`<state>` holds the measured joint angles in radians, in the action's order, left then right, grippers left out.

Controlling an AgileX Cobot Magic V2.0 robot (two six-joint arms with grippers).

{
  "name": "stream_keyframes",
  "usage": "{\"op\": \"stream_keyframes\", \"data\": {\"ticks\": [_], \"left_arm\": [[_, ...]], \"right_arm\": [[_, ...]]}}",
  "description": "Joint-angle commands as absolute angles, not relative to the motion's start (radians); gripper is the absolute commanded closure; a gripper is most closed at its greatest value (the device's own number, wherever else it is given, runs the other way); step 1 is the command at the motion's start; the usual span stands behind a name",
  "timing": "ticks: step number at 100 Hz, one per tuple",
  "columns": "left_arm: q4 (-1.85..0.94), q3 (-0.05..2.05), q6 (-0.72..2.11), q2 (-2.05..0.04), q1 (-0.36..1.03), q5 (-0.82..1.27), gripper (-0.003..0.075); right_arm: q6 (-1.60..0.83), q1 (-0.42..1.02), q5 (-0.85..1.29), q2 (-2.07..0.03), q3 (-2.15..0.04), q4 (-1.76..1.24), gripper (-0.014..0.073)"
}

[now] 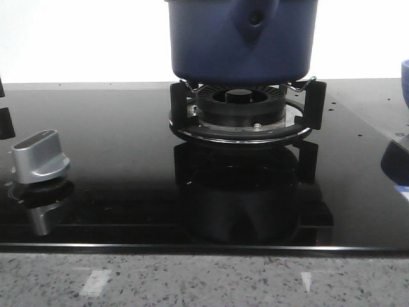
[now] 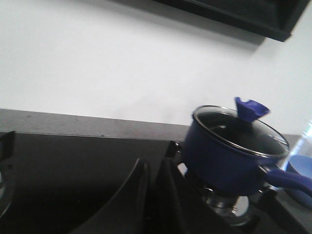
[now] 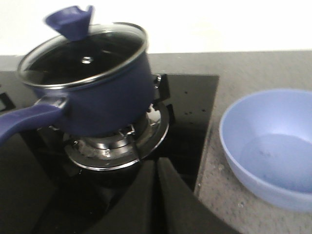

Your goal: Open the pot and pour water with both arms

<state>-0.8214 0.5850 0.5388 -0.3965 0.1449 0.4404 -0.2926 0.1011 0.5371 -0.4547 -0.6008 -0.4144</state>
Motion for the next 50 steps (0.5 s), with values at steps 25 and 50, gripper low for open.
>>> {"op": "stream_keyframes", "data": {"ticks": [25,50], "left_arm": [[-1.195,0.703,0.941,-0.649,0.338,0.403,0.0337],[-1.473,0.808,1.28,-0.904,0.441,0.422,0.0337]], "right_arm": [[-0.345,0.131,0.448,-0.477,-0.655,-0.412,0.0221],[-0.319,0.111,0.447,-0.478,-0.655,-0.383,0.0221]]}}
